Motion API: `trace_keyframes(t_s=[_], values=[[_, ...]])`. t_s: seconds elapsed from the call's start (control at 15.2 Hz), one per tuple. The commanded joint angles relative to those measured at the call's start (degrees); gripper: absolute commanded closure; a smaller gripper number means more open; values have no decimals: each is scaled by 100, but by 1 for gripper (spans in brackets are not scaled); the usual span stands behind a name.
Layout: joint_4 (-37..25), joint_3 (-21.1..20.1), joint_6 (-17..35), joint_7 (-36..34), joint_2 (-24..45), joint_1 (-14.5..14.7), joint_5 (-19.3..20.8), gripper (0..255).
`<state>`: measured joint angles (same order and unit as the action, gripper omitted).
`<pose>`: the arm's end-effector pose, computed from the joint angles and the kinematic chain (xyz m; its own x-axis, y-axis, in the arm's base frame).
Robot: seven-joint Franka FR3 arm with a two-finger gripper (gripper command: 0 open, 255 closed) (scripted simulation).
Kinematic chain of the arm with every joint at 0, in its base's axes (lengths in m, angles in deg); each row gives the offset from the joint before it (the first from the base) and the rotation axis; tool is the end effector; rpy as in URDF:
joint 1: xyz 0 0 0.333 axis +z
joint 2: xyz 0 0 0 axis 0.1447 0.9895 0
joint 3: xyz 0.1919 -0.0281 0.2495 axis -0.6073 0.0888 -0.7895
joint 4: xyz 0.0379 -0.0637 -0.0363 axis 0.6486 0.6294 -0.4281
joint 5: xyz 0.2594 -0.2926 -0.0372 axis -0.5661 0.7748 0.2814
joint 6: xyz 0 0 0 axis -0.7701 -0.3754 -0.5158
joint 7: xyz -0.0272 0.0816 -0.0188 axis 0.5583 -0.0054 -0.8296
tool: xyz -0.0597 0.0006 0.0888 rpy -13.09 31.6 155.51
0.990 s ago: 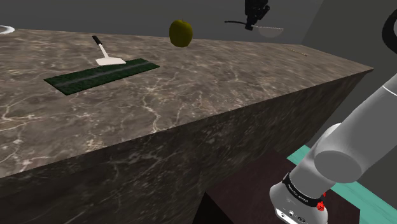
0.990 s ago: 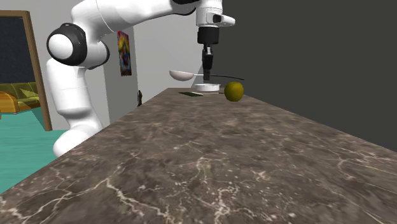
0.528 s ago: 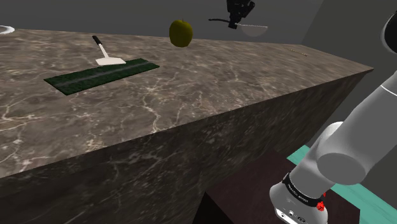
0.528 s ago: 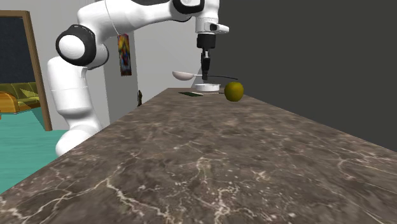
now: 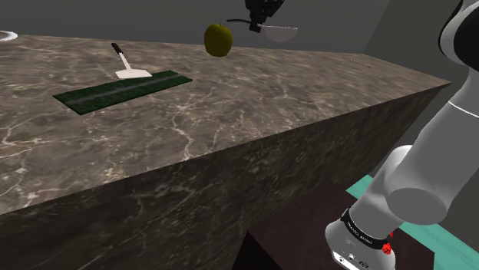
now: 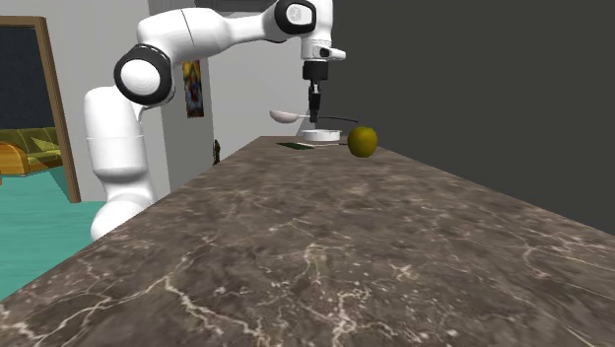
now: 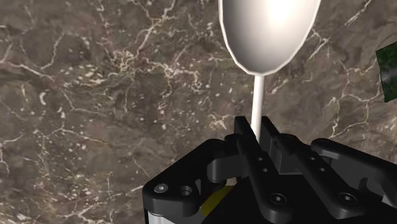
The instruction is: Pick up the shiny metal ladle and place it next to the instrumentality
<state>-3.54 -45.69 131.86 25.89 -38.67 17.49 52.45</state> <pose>0.5044 0.1095 0.7263 0.9874 -0.1560 -0.0254 -0.1579 -0.9815 -0.1080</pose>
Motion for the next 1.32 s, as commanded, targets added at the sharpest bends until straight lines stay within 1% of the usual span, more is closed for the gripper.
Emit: trace_keyframes(t_s=[0.0, 0.07, 0.59, 1.25], values=[[-331, -138, -44, -288, 256, 133, 11, 255], [-478, -208, -58, -431, 373, 208, 23, 255], [700, -201, 712, -340, -31, 206, 15, 255], [1854, -205, 1562, -247, -330, 205, 1, 255]])
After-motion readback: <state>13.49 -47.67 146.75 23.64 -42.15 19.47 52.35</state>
